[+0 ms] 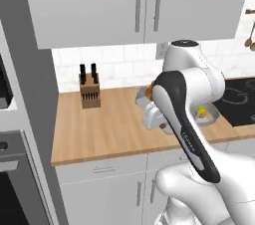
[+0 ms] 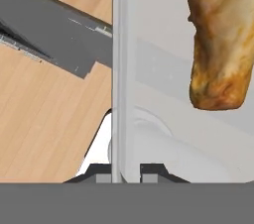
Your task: Take the meat container that has the chicken drumstick and place it on the second highest rack of the freezer. Then take the vegetable container that has the lemon and onion and place it on the highest rack of the freezer.
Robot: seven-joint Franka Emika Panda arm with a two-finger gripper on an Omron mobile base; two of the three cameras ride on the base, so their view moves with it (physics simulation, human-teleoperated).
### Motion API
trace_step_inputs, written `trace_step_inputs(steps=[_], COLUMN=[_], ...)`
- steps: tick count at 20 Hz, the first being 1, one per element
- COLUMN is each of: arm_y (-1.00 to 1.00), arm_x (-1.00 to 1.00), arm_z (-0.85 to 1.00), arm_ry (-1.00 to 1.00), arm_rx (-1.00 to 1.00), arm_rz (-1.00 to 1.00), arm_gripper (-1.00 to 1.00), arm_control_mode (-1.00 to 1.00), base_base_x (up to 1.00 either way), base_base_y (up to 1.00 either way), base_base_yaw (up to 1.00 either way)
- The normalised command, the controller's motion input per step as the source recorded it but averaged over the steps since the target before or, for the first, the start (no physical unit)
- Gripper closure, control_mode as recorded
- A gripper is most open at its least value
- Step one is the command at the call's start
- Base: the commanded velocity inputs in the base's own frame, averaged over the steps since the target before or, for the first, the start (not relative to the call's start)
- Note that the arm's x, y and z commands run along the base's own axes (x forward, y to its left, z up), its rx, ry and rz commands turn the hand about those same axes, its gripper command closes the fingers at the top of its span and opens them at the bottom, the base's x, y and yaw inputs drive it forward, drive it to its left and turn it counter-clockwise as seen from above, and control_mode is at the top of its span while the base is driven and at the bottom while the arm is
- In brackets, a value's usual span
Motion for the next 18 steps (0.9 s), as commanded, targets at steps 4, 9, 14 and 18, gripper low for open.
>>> trace_step_inputs(steps=[4, 9, 14, 18], arm_y=[0.00, 0.00, 0.00, 0.00], arm_x=[0.00, 0.00, 0.00, 0.00], arm_z=[0.00, 0.00, 0.00, 0.00], arm_ry=[0.00, 0.00, 0.00, 0.00], arm_rx=[0.00, 0.00, 0.00, 0.00], arm_rz=[0.00, 0.00, 0.00, 0.00], arm_gripper=[1.00, 1.00, 1.00, 1.00], arm_control_mode=[1.00, 1.00, 1.00, 1.00], base_base_x=[-1.00, -0.96, -0.18, 0.49], base_base_y=[0.36, 0.64, 1.00, 1.00], base_base_yaw=[0.39, 0.65, 0.38, 0.08])
